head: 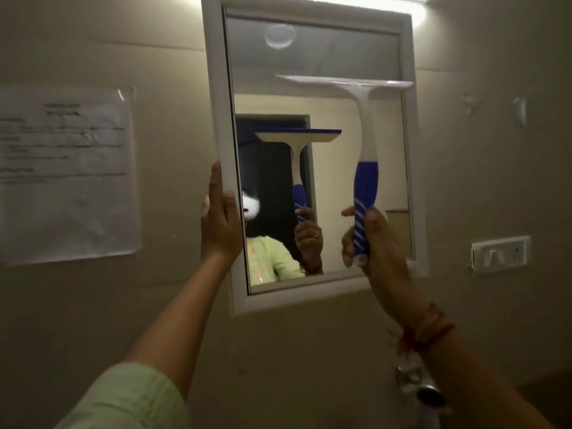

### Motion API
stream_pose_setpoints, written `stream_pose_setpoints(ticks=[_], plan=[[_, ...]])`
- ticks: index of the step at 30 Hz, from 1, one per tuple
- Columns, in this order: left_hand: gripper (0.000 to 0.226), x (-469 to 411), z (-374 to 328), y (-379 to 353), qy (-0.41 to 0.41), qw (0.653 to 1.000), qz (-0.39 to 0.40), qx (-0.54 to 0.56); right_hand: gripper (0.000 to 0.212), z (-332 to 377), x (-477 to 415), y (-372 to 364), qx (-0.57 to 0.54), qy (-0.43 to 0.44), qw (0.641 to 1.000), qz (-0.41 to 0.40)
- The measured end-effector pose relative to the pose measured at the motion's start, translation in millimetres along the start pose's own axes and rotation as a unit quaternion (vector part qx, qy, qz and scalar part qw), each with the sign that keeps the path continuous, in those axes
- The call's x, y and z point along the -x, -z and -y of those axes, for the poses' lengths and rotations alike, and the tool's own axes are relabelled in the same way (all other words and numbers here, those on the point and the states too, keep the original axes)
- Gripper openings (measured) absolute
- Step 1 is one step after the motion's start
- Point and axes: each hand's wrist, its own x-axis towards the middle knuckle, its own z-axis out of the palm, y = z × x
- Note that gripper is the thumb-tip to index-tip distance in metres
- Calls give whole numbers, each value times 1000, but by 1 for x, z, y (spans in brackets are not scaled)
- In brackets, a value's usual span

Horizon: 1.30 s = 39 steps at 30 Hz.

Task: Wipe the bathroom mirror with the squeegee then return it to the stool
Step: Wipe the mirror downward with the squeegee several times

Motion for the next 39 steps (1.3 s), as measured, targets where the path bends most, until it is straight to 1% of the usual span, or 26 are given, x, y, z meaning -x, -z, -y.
stream_pose_setpoints(ticks=[5, 10, 14, 21, 27, 30, 33, 36, 39], plan=[[47, 0, 1, 0, -5, 1000, 8, 0, 31, 39, -65, 2, -62, -14, 997, 46], [47, 1, 2, -2, 2, 1000, 3, -1, 33, 54, -95, 6, -109, -41, 990, 75], [48, 0, 3, -1, -9, 1000, 4, 4, 35, 56, -111, 5, -102, -68, 990, 68], [48, 0, 1, -1, -5, 1000, -4, 8, 36, 61, -126, -4, -108, -75, 988, 81], [48, 0, 1, -1, -5, 1000, 0, 10, 37, 72, -137, -8, -107, -108, 985, 83], [47, 0, 2, -1, -6, 1000, 1, 12, 38, 76, -139, -10, -104, -120, 985, 70], [47, -1, 3, -1, -9, 1000, 4, 14, 39, 74, -140, -11, -94, -123, 987, 36], [48, 0, 3, -1, -15, 1000, 5, 11, 35, 68, -140, -9, -36, -104, 994, -3], [48, 0, 4, -1, -20, 1000, 2, 9, 35, 64, -140, -6, 4, -94, 995, -24]])
